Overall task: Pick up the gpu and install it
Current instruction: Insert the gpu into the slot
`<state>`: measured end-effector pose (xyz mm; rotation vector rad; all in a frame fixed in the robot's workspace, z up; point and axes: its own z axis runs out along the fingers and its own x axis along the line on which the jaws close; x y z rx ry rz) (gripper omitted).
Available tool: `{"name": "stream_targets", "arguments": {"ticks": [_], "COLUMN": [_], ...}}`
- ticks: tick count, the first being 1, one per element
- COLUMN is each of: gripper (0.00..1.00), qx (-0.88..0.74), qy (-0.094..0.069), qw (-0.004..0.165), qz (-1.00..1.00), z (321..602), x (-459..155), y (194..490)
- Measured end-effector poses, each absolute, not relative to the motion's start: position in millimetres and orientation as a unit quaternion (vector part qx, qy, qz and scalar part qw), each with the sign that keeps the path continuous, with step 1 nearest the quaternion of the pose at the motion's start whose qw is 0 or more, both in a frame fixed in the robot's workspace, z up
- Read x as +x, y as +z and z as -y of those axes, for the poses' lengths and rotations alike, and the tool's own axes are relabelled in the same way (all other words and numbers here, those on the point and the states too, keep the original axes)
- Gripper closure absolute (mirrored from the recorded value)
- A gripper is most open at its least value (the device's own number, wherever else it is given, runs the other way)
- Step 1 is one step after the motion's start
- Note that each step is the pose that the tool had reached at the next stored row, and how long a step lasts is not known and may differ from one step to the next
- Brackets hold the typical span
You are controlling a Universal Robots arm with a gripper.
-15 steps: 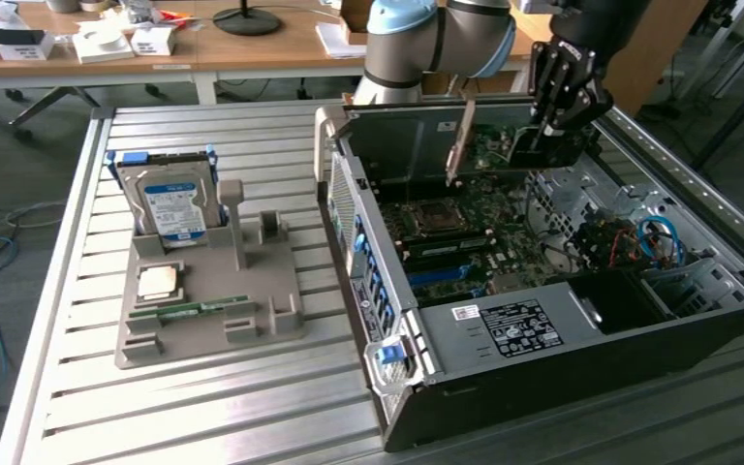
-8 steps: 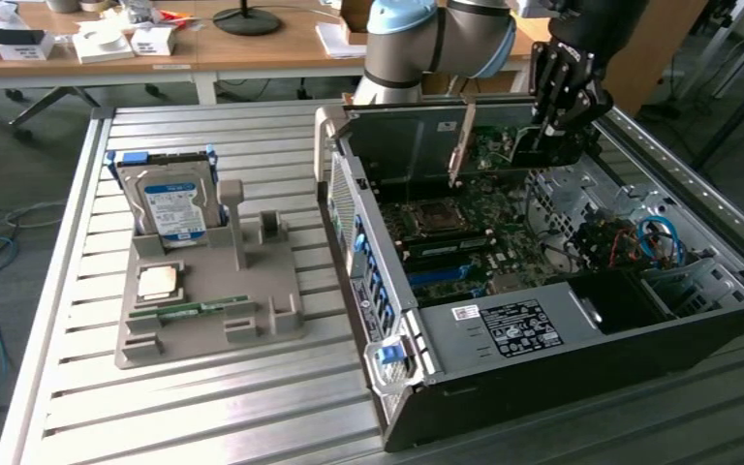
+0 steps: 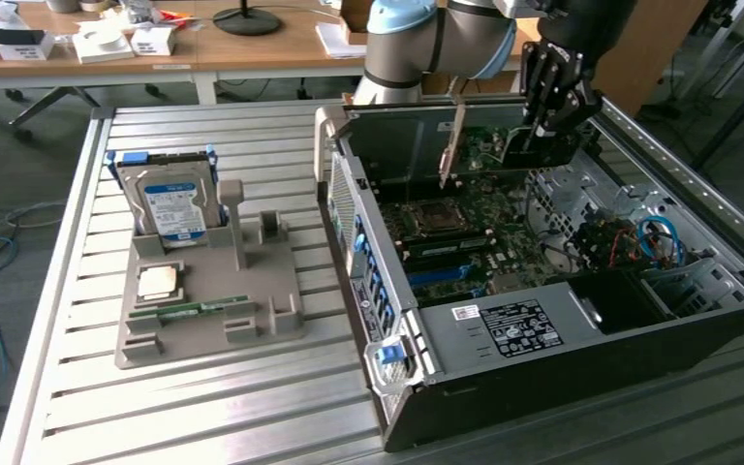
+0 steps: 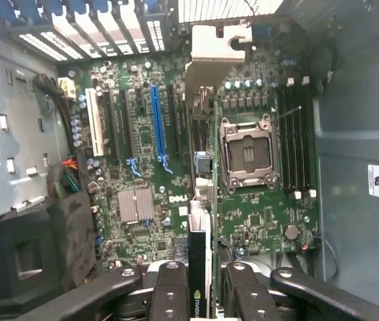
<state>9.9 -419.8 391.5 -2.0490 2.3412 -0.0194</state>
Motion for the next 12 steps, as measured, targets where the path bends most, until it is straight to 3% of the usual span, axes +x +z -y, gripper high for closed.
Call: {"name": "stream_targets", "arguments": {"ticks": [12], "gripper": [0.74], "qx": [-0.659], "qy": [-0.012], "qw": [0.006], "qz": [-0.752], "z": [419.8], "x": [9.7], "y": [391.1]}}
